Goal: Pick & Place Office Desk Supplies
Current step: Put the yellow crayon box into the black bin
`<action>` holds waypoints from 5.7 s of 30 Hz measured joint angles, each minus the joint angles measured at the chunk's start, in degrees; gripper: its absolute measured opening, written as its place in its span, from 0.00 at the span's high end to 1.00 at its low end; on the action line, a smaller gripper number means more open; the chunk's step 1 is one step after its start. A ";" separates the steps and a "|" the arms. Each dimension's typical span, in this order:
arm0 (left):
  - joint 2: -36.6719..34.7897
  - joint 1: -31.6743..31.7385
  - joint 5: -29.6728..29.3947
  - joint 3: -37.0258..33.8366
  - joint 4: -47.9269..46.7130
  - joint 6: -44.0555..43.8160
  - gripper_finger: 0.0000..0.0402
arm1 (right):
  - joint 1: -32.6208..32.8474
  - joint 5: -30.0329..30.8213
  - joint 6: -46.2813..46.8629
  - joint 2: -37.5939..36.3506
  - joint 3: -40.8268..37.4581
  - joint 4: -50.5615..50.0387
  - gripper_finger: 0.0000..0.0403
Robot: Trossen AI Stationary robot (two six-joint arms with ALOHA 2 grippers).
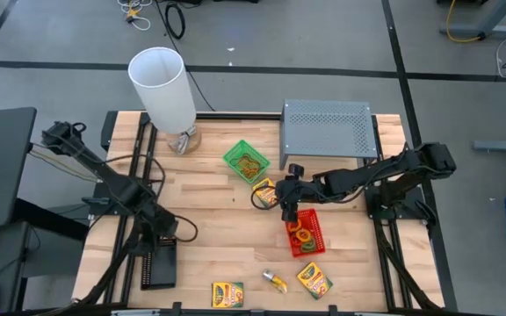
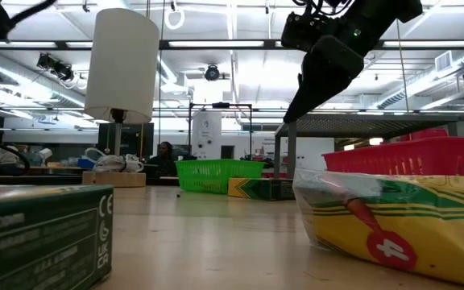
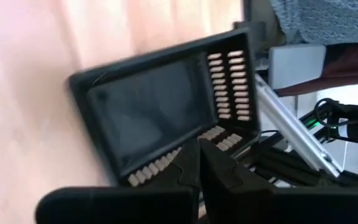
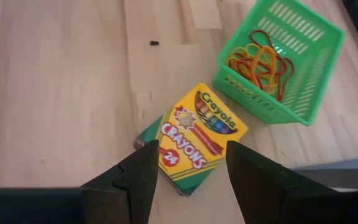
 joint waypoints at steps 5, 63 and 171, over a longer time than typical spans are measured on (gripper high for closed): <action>4.55 -3.28 -1.57 0.00 5.29 0.24 0.99 | 0.02 0.68 0.11 0.00 0.01 -0.94 0.51; 27.47 26.96 -35.70 2.74 54.19 36.42 1.00 | -0.07 -4.54 -9.05 0.17 0.02 -0.11 0.66; 7.05 13.39 -72.11 8.68 32.30 40.16 0.88 | -9.24 -34.34 -30.73 29.58 25.38 -17.62 0.89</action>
